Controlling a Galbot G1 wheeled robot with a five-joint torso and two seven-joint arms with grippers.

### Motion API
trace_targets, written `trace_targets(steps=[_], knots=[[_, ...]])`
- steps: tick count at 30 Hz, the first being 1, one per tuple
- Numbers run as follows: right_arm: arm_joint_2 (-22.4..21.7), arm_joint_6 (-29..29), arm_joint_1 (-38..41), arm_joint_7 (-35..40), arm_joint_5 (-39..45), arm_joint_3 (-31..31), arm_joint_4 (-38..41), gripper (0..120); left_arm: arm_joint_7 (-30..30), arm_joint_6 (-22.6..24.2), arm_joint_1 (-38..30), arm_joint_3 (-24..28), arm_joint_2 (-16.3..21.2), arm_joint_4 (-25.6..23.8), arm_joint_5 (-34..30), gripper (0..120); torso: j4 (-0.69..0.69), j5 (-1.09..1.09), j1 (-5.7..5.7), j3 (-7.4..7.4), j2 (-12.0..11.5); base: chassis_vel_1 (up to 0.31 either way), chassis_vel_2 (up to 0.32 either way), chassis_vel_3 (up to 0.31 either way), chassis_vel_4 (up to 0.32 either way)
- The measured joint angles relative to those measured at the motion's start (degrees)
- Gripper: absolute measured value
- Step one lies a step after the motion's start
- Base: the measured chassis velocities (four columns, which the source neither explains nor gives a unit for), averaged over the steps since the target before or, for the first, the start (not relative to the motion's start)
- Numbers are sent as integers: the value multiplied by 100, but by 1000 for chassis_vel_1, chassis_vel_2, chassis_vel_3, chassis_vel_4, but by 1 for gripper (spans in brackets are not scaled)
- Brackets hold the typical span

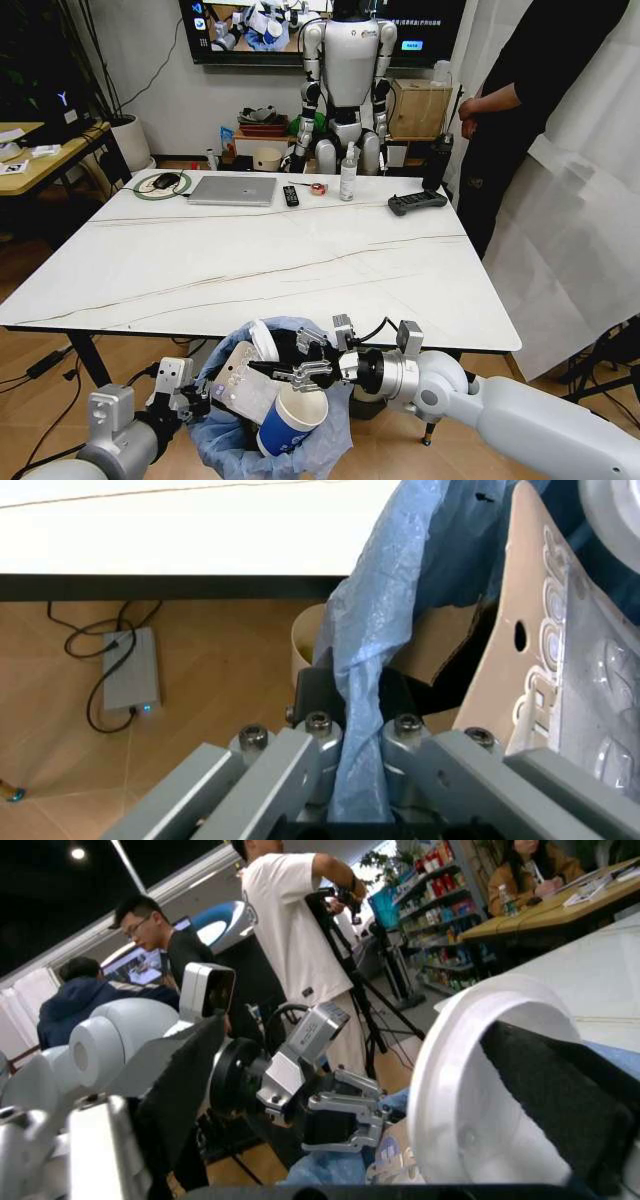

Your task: Pick up the trash bin and place the trash from the table into it.

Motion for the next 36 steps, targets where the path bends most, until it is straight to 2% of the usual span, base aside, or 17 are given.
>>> trace_targets(steps=[5, 12, 18, 23, 32, 36], knots=[[-24, 0, -15, 1, -52, 0, -25, 100, -9, 12, 23, -11, 16, 0, -8, 0, 0, 0, 0, 0, 0, 0, 0, 0, 0], [-144, -216, -57, 214, -279, 85, 18, 100, -26, 23, 33, -25, 29, 0, -18, 0, 0, -1, 0, 0, 0, 0, 0, 0, 0], [-293, -609, -72, 772, -540, 158, 183, 100, -43, 34, 31, -23, 20, 1, -19, 0, 0, -1, 0, 0, 0, 0, 0, 0, 0], [-370, -716, -89, 1241, -786, 167, 305, 100, -43, 38, 16, -15, 9, 1, -20, 0, 0, -1, 0, 0, 0, 0, 0, 0, 0], [-383, -689, -132, 1291, -859, 187, 308, 100, -38, 37, -17, -8, 4, -3, -29, 0, 0, 0, 0, 0, 0, 0, 0, 0, 0], [-378, -559, -99, 969, -908, 190, 262, 100, -39, 37, -30, -3, 7, -3, -34, 0, 0, 0, 0, 0, 0, 0, 0, 0, 0]])
